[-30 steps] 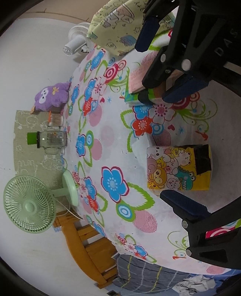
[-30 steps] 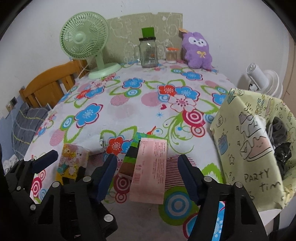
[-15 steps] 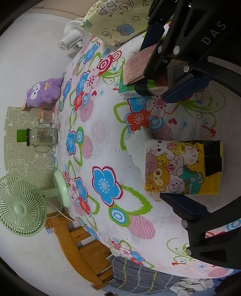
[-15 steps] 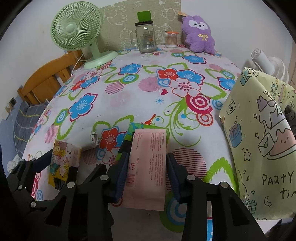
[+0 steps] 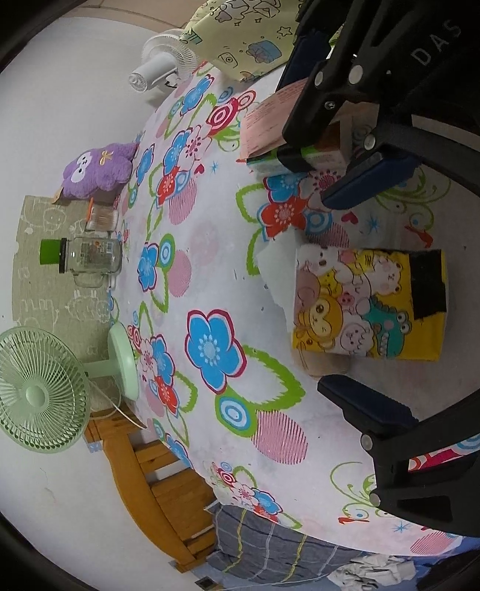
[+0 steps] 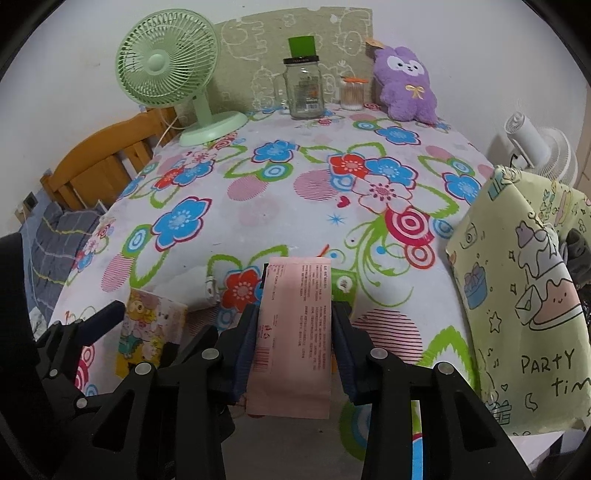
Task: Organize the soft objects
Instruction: 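Grasp the pink paper packet with the right tool while the left grasps the cartoon tissue pack, then carry the pink packet and cartoon tissue pack with both tools over the box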
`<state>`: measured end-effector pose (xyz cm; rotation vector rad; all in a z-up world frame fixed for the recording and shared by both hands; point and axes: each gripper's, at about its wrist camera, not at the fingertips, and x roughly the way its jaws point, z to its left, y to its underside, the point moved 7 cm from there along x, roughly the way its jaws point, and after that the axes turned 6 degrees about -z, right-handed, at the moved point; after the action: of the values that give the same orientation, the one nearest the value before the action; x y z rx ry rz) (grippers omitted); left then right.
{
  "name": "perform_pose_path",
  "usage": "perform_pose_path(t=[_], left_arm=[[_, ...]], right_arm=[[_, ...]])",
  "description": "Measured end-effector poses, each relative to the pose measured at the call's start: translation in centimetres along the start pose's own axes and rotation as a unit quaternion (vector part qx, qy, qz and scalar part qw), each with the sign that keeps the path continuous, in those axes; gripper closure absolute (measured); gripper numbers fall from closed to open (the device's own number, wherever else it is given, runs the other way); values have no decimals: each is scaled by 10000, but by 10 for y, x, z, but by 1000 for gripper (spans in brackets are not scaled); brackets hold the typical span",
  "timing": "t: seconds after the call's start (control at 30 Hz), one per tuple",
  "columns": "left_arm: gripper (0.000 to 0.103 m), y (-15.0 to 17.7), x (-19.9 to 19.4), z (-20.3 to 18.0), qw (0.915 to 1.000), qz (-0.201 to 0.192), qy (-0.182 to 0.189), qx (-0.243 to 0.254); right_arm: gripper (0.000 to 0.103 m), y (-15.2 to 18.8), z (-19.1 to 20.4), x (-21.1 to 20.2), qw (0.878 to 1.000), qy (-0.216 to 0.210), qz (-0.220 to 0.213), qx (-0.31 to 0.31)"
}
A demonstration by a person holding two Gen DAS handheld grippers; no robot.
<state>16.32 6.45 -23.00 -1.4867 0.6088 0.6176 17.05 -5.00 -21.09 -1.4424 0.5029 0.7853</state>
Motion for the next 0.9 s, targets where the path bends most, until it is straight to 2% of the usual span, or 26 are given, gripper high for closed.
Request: perform_pose_path(t=[0.13,0.23,0.3,0.33,0.5,0.9], left_arm=[[20,4,1,5,10000,26,18,-75],[33,8,2,7,9999,61,48,-124],[50,9,2,7,9999,61,58,-117],[52,10,1,8,9999,65,66,-121],[55,10,-4,9,9997,52,123,-191],[55,-1,-29,-5,9995,-227,199,-78]], right_arm=[[61,0,7,1,10000,-29,7,-65],[61,1,13,3,9999,-44,27,-122],[61,2,16,3,9999,-54,46,-150],[61,3,17,3,9998,-59,52,-159],[61,3,21,1,9998,-68,32,-199],[61,-1,19,-19,9996,-92,-152,-209]])
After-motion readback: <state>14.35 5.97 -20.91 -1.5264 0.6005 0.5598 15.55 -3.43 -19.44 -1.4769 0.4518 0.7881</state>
